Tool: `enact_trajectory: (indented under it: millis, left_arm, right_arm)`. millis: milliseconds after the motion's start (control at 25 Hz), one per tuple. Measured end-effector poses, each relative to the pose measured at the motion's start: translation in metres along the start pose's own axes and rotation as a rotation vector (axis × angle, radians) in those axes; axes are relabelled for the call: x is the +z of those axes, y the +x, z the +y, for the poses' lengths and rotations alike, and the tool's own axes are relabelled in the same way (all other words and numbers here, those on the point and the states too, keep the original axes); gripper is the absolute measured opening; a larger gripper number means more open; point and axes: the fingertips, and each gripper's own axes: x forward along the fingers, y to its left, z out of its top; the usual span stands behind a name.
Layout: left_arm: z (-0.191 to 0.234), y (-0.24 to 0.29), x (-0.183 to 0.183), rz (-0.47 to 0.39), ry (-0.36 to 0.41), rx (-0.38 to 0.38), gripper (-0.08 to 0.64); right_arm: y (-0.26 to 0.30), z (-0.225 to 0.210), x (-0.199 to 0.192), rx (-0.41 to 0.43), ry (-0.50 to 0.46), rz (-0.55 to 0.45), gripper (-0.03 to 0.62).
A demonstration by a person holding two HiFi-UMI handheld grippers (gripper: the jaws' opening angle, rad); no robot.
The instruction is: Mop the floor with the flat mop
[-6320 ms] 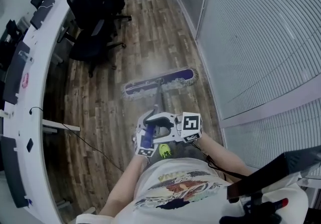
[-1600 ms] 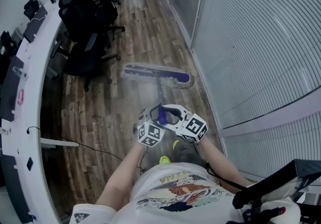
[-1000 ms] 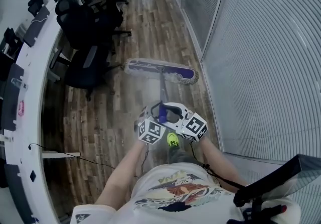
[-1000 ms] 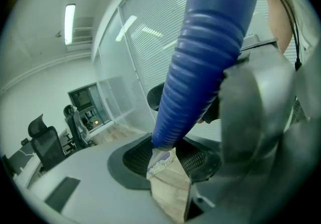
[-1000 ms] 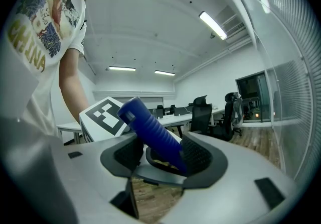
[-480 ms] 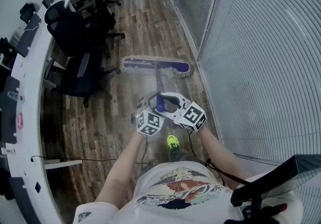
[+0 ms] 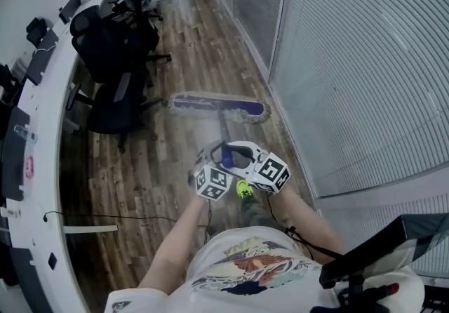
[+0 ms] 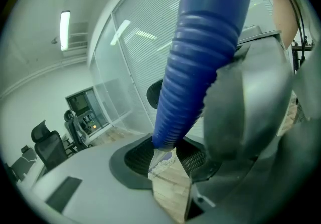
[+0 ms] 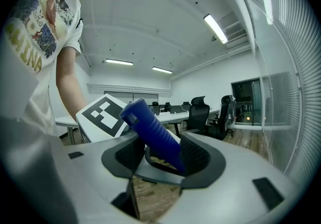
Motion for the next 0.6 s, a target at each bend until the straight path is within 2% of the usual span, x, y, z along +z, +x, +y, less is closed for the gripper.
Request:
enact_trajectory:
  millis: [240, 360, 600]
  left_arm:
    - [-0.077, -0.097, -0.033, -0.005, -0.003, -0.023, 0.126]
    - [-0.115, -0.14, -0.038, -0.001, 0.004, -0.041, 0.126]
    - [-0.179, -0.2, -0.034, -0.012, -0.009, -0.041, 0.126]
  right_arm:
    - [-0.02, 0.125, -0.016, 0.003, 0.001, 0.024, 0.219]
    - [-0.038, 0.179, -0.017, 0.002, 0.007, 0.033, 0.219]
    - [-0.078, 0.257, -0.017, -0.002, 0.013, 0.035, 0.221]
